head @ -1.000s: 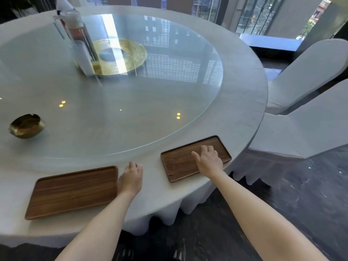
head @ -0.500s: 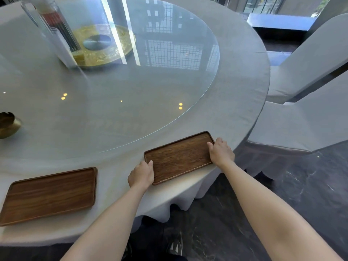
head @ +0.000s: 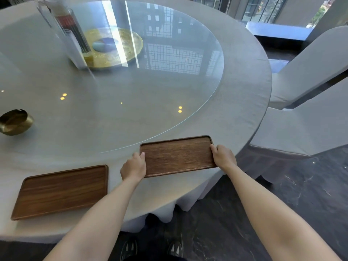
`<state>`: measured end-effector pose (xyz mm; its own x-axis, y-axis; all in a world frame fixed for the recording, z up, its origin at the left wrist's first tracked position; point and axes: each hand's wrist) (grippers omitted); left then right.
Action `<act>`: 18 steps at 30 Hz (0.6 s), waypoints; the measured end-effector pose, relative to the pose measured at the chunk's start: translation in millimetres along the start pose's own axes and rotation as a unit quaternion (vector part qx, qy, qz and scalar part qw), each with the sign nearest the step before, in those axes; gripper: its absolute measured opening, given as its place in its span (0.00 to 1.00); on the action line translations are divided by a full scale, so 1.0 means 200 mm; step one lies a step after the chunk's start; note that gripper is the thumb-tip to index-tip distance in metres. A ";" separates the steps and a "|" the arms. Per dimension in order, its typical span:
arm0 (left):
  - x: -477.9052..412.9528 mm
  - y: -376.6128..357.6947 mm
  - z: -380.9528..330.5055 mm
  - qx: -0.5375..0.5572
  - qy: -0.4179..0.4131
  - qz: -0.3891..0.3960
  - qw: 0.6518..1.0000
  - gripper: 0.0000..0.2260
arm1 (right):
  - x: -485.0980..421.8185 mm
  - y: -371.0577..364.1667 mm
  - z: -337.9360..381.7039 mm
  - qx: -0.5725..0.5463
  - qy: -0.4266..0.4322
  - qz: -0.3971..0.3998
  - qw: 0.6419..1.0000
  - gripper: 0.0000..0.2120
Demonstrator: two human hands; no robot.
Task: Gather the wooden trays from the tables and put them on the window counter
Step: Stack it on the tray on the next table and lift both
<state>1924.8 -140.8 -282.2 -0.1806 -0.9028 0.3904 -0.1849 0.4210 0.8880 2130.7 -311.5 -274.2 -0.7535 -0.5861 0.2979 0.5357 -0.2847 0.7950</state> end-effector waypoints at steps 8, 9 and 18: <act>-0.16 0.40 0.41 0.041 -0.001 -0.062 0.997 0.21 | 0.10 -0.16 0.55 0.014 0.091 -0.001 0.996 0.22; -0.19 0.44 0.48 0.045 0.004 -0.068 0.997 0.21 | 0.11 -0.19 0.63 0.018 0.102 0.001 0.995 0.21; -0.38 0.70 1.04 0.056 0.036 -0.101 0.993 0.20 | 0.23 -0.59 1.10 0.029 0.146 0.044 0.988 0.23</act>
<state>1711.8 4.3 -238.3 -0.0610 -0.9721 0.2266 -0.3176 0.2341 0.9189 1948.2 -138.8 -238.6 -0.5583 -0.8032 0.2078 0.5649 -0.1847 0.8042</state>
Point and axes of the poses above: each hand's wrist, its own x-axis away from the middle knuckle, its own y-axis out of the back of the hand, z = x × y, and after that the axes turned 12 degrees about y, right-handed
